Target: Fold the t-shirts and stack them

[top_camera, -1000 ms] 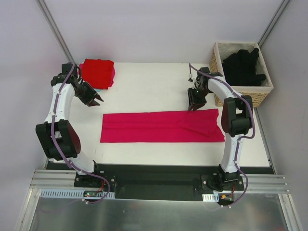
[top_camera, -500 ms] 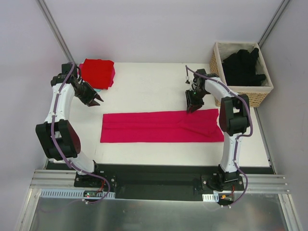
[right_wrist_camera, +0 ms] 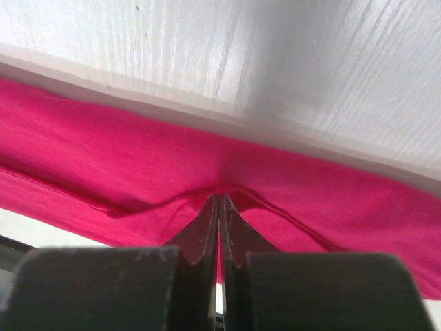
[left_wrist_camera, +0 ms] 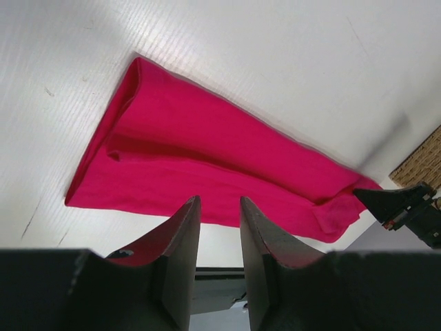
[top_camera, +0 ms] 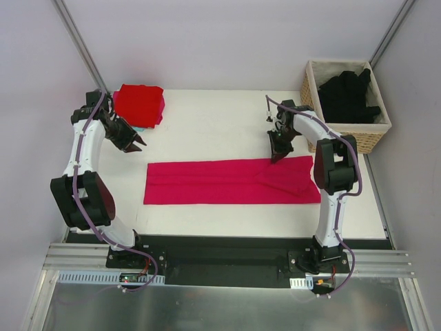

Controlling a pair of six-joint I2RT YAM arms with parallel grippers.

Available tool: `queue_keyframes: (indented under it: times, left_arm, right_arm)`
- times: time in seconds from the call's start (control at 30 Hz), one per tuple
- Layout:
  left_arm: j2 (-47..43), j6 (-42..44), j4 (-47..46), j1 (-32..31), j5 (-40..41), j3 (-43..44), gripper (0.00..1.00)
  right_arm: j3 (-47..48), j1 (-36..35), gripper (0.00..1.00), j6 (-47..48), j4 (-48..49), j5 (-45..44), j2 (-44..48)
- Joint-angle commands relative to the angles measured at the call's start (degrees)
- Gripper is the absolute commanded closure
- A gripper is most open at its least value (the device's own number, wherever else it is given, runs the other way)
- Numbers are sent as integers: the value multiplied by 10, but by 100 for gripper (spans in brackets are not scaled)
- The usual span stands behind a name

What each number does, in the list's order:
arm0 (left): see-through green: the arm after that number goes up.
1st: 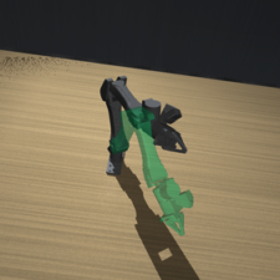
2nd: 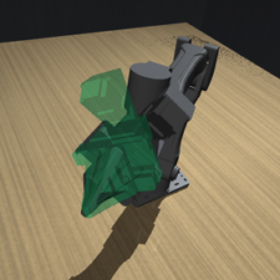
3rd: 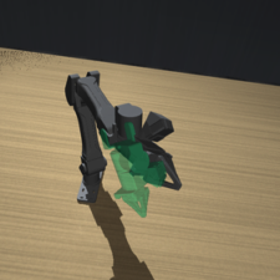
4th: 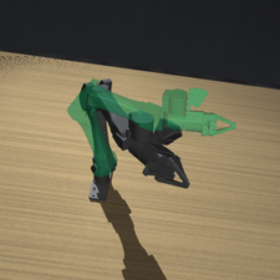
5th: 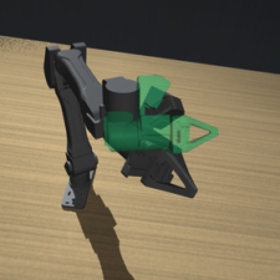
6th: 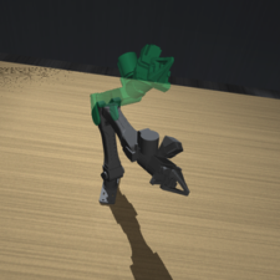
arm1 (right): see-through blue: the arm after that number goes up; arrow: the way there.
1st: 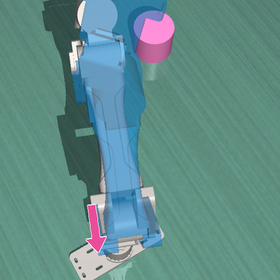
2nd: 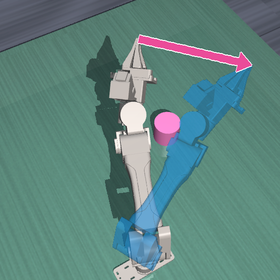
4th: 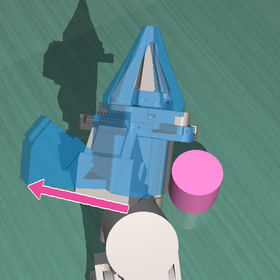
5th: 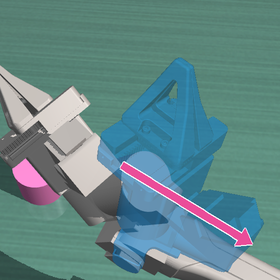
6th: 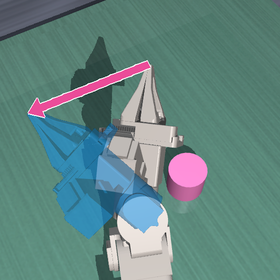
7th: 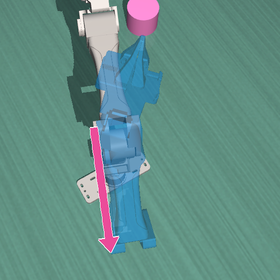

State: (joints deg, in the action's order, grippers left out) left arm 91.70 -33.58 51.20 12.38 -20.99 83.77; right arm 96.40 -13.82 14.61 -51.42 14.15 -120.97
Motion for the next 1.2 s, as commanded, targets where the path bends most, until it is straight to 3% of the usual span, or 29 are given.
queue_keyframes:
  times: [0.0,0.4,0.77,1.1,1.17]
  left_arm:
    - [-13,11,2,5,-5,15,71]
    - [13,22,2,6,-19,40,71]
    - [54,33,6,6,-43,92,71]
    - [106,38,31,6,-59,130,72]
    - [111,37,31,6,-60,128,72]
  right_arm:
    - [-14,-8,99,0,-48,-11,46]
    - [-108,-38,99,-51,-128,-18,187]
    - [-167,-100,99,-139,-163,27,190]
    - [-246,-200,99,-244,-168,89,197]
    - [-262,-211,87,-255,-171,59,208]
